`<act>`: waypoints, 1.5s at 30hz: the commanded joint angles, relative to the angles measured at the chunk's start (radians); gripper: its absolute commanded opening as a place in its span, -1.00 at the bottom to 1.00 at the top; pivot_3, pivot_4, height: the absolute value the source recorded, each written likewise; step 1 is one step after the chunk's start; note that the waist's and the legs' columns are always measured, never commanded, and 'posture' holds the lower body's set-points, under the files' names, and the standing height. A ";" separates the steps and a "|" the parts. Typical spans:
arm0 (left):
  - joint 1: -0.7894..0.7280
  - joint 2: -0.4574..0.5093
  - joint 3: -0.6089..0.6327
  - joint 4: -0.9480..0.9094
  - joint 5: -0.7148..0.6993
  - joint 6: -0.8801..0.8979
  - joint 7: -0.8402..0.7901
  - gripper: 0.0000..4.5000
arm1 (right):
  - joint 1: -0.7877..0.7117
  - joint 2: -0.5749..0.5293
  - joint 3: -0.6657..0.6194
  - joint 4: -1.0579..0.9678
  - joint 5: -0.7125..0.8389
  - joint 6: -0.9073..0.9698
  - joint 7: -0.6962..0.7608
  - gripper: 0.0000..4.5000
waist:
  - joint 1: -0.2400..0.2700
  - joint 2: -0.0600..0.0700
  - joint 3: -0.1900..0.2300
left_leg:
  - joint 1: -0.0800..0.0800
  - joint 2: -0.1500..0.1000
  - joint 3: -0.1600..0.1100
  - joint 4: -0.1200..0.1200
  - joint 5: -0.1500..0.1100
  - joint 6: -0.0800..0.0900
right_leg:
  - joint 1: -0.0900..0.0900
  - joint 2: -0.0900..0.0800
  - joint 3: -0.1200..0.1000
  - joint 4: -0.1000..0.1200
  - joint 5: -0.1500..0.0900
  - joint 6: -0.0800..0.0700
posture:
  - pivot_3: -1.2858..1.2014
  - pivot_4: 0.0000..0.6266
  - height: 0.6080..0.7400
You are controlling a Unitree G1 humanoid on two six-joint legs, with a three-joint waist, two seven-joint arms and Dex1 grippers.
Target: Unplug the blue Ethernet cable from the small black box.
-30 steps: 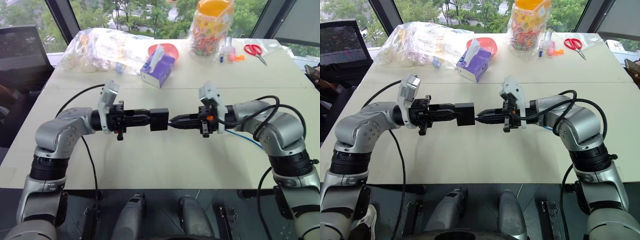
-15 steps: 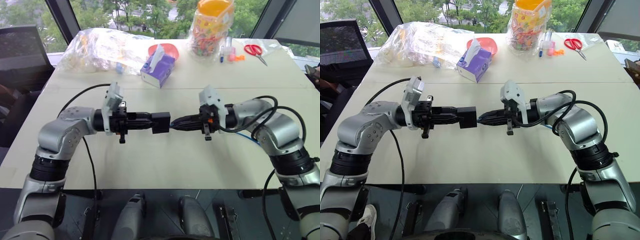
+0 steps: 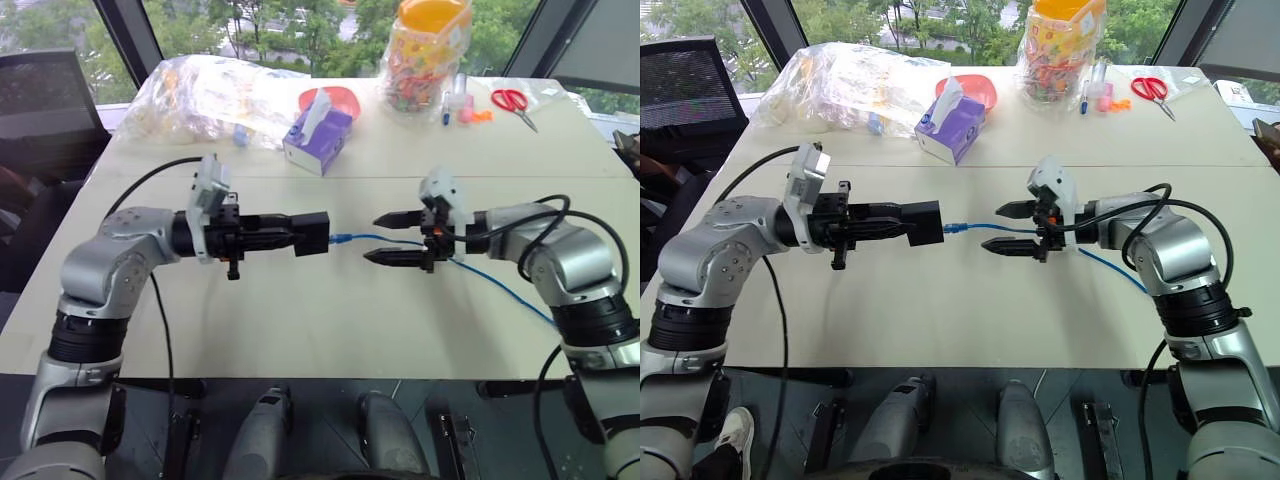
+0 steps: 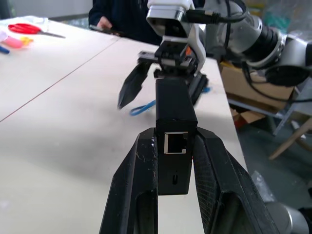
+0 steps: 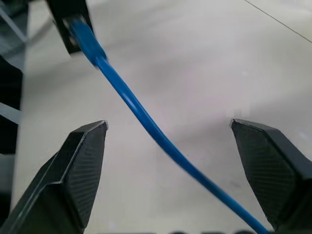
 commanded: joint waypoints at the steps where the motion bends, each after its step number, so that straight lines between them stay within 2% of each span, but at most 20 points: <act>1: -0.020 -0.003 0.016 -0.028 -0.013 -0.015 0.004 -0.80 | -0.022 0.019 -0.058 -0.066 0.063 0.053 -0.013 0.72 | 0.004 0.000 0.000 | 0.000 0.000 0.000 0.000 0.000 0.000 | 0.000 0.000 0.000 0.000 0.000 0.000 | 0.03 -0.52 0.82; 8: -0.013 -0.012 0.004 -0.031 -0.007 -0.017 0.002 -0.80 | -0.055 0.061 -0.089 -0.116 0.145 0.155 -0.040 0.72 | 0.007 0.000 0.000 | 0.000 0.000 0.000 0.000 0.000 0.000 | 0.000 0.000 0.000 0.000 0.000 0.000 | 0.03 -0.52 0.82; 11: -0.014 -0.015 0.005 -0.031 -0.007 -0.016 0.004 -0.80 | -0.054 0.061 -0.078 -0.124 0.144 0.163 -0.044 0.33 | 0.006 0.000 0.000 | 0.000 0.000 0.000 0.000 0.000 0.000 | 0.000 0.000 0.000 0.000 0.000 0.000 | 0.03 -0.52 0.82; 13: -0.014 -0.016 0.006 -0.031 -0.007 -0.016 0.006 -0.80 | -0.054 0.062 -0.070 -0.128 0.139 0.165 -0.046 -0.12 | 0.006 0.000 0.000 | 0.000 0.000 0.000 0.000 0.000 0.000 | 0.000 0.000 0.000 0.000 0.000 0.000 | 0.03 -0.52 0.82; 37: -0.018 -0.027 0.007 -0.021 -0.005 -0.019 0.006 -0.80 | -0.068 0.081 -0.051 -0.132 0.131 0.172 -0.048 -0.12 | 0.005 0.000 0.000 | 0.000 0.000 0.000 0.000 0.000 0.000 | 0.000 0.000 0.000 0.000 0.000 0.000 | 0.03 -0.52 0.82; 40: -0.015 -0.025 0.007 -0.021 -0.003 -0.020 0.003 -0.80 | -0.068 0.080 -0.051 -0.132 0.130 0.171 -0.047 -0.48 | 0.005 0.000 0.000 | 0.000 0.000 0.000 0.000 0.000 0.000 | 0.000 0.000 0.000 0.000 0.000 0.000 | 0.03 -0.52 0.82; 42: -0.013 -0.024 0.007 -0.020 -0.001 -0.022 0.001 -0.80 | -0.069 0.080 -0.051 -0.132 0.131 0.172 -0.047 -0.95 | 0.005 0.000 0.000 | 0.000 0.000 0.000 0.000 0.000 0.000 | 0.000 0.000 0.000 0.000 0.000 0.000 | 0.03 -0.52 0.82; 45: -0.004 -0.018 0.000 -0.019 0.008 -0.033 -0.008 -0.80 | -0.070 0.079 -0.053 -0.129 0.129 0.170 -0.043 -0.98 | 0.005 0.000 0.000 | 0.000 0.000 0.000 0.000 0.000 0.000 | 0.000 0.000 0.000 0.000 0.000 0.000 | 0.03 -0.52 0.82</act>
